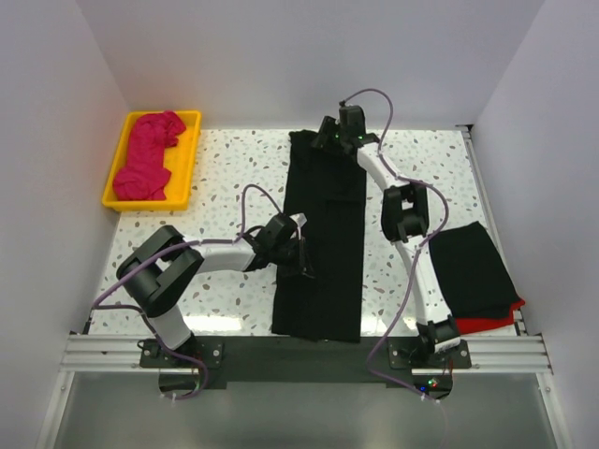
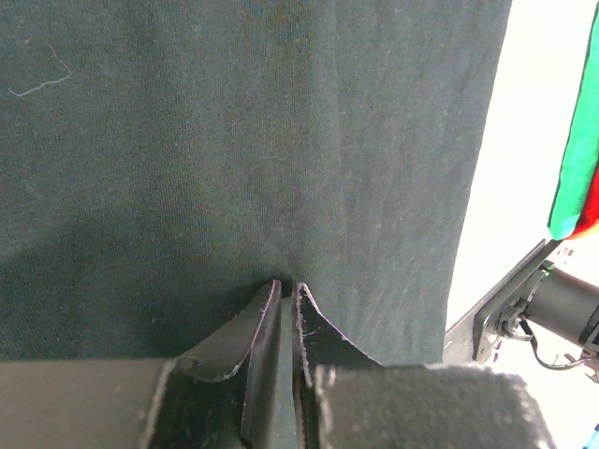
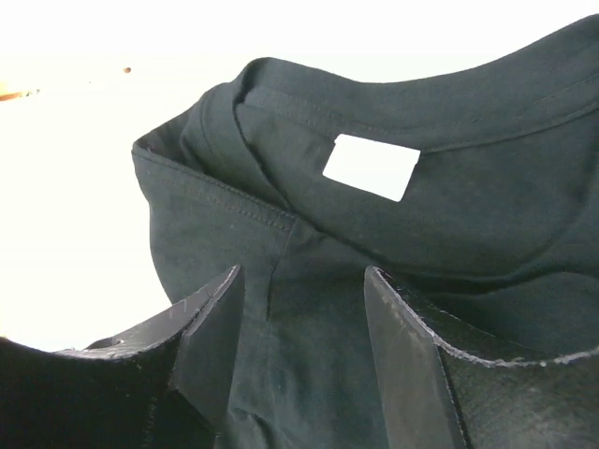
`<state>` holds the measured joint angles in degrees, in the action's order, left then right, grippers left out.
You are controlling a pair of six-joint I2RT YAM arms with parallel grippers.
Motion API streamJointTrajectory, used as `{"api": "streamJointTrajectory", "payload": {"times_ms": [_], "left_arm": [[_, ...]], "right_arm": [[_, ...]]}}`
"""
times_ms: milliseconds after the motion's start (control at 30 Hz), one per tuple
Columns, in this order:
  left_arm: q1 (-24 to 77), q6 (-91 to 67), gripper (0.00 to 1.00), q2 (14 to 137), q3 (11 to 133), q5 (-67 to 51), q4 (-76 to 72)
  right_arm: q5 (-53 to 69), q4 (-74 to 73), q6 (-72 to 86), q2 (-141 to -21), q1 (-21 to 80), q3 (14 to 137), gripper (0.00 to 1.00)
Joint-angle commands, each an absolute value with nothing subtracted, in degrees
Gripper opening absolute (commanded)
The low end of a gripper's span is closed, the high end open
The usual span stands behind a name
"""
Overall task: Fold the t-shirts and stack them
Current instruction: Fold the tshirt
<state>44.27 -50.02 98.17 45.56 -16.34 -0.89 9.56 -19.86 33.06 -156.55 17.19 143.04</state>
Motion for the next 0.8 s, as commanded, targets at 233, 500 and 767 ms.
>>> {"api": "streamJointTrajectory", "payload": {"times_ms": [233,500,767], "left_arm": [[42.80,-49.22,0.14,97.65,45.88,-15.47,-1.67],[42.89,-48.95,0.14,97.29,45.44,-16.08,-1.49],[42.89,-49.13,0.14,97.65,44.74,-16.52,-2.20]], "right_arm": [[0.18,-25.74,28.75,-132.55,16.00,131.59,0.53],[-5.18,-27.43,27.51,-124.29,16.08,114.19,0.41],[-6.23,-28.38,26.02,-129.72,17.23,112.76,0.36]]}}
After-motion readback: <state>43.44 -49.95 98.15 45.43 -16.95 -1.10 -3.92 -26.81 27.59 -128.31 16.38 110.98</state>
